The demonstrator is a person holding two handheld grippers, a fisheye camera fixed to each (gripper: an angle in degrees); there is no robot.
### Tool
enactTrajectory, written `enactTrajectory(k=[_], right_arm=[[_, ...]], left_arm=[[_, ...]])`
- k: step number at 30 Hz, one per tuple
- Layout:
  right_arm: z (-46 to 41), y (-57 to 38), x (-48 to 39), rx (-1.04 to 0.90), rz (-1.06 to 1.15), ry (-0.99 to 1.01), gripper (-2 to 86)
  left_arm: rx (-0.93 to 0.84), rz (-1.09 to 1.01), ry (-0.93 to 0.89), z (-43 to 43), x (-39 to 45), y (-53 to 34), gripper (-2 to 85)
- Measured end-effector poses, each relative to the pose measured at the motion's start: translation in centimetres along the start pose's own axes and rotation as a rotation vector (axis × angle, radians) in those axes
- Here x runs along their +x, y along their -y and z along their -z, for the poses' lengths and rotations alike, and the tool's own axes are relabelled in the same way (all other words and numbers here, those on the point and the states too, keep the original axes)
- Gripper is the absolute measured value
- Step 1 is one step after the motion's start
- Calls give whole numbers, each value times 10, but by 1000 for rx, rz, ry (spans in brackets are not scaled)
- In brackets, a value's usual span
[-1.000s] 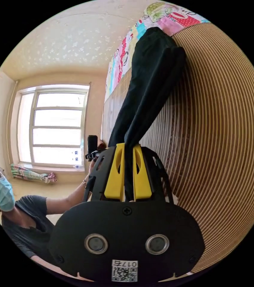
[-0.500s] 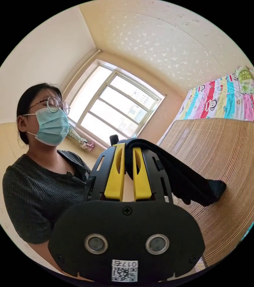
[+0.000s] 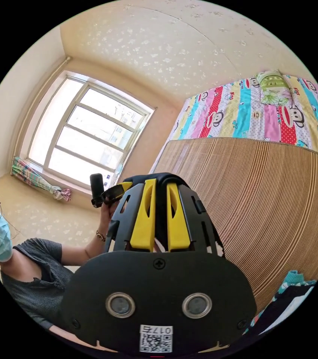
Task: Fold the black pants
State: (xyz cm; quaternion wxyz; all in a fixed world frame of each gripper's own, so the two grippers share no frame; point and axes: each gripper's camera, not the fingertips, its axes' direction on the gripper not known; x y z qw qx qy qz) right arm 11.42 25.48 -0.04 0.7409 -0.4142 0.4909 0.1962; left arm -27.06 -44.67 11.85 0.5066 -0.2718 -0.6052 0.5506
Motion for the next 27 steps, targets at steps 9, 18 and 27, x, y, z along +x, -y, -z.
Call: enactTrajectory(k=[9, 18, 27], right_arm=[[-130, -216, 124, -358, -377, -253, 55], [-105, -285, 196, -262, -546, -206, 124], [-193, -170, 299, -384, -381, 60, 223]], left_arm=[[-537, 301, 159, -167, -85, -205, 67], [-417, 511, 125, -168, -122, -251, 169], [-433, 530, -4, -246, -198, -169, 234]])
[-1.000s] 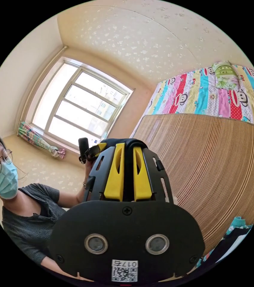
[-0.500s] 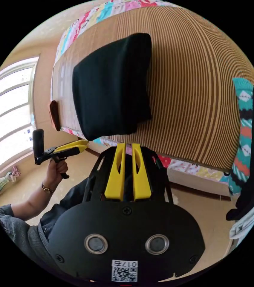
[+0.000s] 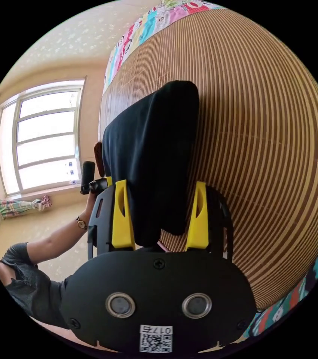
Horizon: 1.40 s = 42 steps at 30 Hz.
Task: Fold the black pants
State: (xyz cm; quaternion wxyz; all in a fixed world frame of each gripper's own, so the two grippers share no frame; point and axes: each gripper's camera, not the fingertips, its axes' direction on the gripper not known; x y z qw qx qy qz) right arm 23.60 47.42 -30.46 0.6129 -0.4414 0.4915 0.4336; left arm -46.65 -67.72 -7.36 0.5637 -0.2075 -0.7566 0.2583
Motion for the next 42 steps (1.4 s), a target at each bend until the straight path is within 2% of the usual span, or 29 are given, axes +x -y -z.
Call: enactTrajectory(k=[5, 8, 11, 17, 24, 29, 35, 42], right_arm=[[-8, -15, 21, -9, -48, 137, 176], [-7, -51, 9, -70, 12, 182, 130], [-8, -100, -7, -121, 38, 235, 104], [-11, -154, -49, -215, 47, 350, 87], [-10, -104, -150, -337, 294, 296, 85], [3, -80, -237, -290, 472, 231, 86], [-10, -98, -327, -170, 567, 138, 86], [-113, -112, -413, -122, 547, 120, 91]], left_arm=[[-2, 53, -87, -4, 15, -28, 153], [-64, -12, 24, 2, 50, -70, 131], [-93, 8, 15, 13, 72, -134, 125], [45, 183, -86, 53, 105, -262, 125], [250, 166, -11, 133, 172, -313, 125], [393, 64, 20, 211, 218, -330, 125], [417, -56, -16, 298, 232, -357, 126], [407, -143, -21, 412, 198, -414, 126]])
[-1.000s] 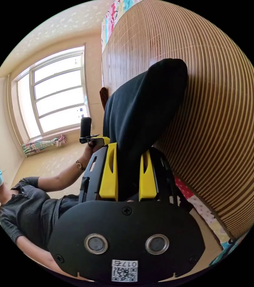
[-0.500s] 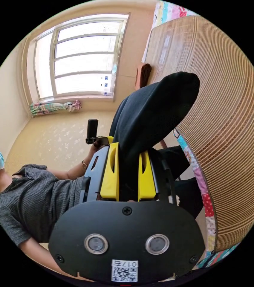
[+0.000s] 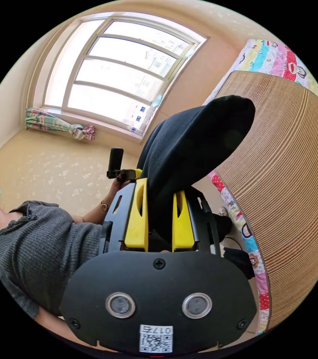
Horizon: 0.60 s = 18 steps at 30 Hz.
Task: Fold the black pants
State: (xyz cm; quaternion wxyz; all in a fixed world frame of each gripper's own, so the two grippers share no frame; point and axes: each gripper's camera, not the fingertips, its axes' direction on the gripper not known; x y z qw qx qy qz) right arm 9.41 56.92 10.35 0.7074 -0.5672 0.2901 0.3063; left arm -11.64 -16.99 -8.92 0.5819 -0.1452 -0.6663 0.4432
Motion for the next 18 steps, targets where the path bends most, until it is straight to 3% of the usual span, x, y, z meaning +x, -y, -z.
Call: enactTrajectory(k=[8, 15, 18], right_arm=[[-124, 82, -64, -92, 36, 10, 88], [-170, 132, -83, -169, 9, -52, 87], [-187, 156, -75, -206, -43, -69, 86]], left_arm=[[114, 34, 64, 170, -20, -33, 126], [177, 32, 51, 227, -20, -28, 126], [218, 134, 10, 235, -33, -26, 127]])
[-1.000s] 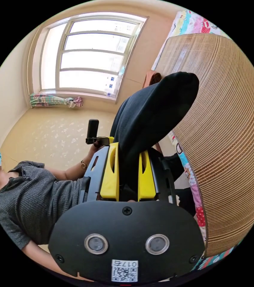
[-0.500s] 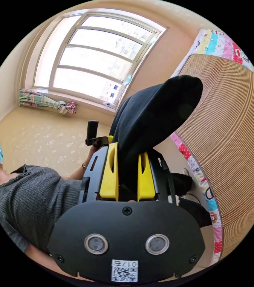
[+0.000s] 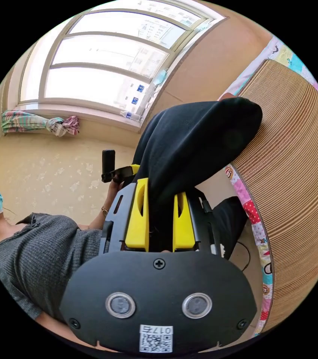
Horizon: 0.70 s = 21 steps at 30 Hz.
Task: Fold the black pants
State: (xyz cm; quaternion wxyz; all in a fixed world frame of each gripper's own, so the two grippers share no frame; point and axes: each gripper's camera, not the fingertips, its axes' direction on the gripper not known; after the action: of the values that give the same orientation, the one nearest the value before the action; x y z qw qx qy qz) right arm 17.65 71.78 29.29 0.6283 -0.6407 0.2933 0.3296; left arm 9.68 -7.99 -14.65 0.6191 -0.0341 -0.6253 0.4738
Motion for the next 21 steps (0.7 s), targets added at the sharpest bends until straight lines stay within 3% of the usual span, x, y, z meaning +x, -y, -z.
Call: enactTrajectory(k=[8, 19, 21], right_arm=[[-40, 79, 32, -18, -126, 25, 85], [-73, 186, 38, 277, -122, -89, 96], [-114, 200, 69, 264, -163, -228, 102]], left_arm=[[-92, 139, 40, 24, -26, 78, 128], [-226, -86, 197, 49, -29, 256, 136], [-239, -81, 228, 37, -56, 273, 128]])
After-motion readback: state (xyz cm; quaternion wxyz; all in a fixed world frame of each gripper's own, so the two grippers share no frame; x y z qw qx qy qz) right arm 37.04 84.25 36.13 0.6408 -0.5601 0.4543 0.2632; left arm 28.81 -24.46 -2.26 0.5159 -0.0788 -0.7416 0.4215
